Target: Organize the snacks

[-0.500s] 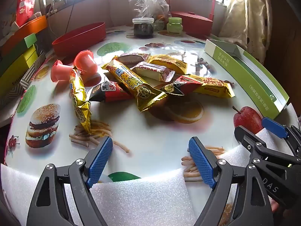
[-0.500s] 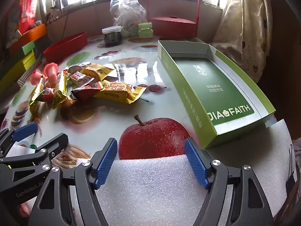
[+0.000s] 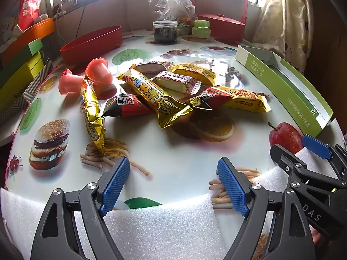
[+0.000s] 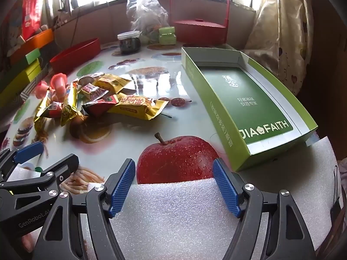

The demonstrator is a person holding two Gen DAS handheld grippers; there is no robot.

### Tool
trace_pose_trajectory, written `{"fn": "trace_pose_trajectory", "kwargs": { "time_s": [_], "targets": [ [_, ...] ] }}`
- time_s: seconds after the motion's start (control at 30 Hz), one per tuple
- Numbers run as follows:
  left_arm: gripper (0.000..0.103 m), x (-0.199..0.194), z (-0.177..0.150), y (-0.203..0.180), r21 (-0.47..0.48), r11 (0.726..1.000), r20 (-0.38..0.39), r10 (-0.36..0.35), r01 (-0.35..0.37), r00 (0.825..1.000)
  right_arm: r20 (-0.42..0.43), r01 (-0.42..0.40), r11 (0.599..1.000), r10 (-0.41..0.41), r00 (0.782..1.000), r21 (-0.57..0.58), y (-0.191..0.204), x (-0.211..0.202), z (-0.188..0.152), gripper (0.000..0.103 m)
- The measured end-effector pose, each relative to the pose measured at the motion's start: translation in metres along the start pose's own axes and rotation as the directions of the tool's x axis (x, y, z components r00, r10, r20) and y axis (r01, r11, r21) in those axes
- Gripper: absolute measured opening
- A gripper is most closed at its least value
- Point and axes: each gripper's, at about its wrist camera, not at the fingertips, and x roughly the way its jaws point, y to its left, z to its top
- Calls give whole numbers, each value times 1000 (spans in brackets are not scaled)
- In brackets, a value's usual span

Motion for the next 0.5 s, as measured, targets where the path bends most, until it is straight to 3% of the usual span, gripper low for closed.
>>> {"fn": "trace_pose_trajectory", "kwargs": {
  "time_s": [0.5],
  "targets": [
    [83, 0, 0, 0, 0, 1000, 1, 0, 0, 1000, 3, -2, 1000, 2, 1000, 1, -1, -1, 0, 74]
  ]
}}
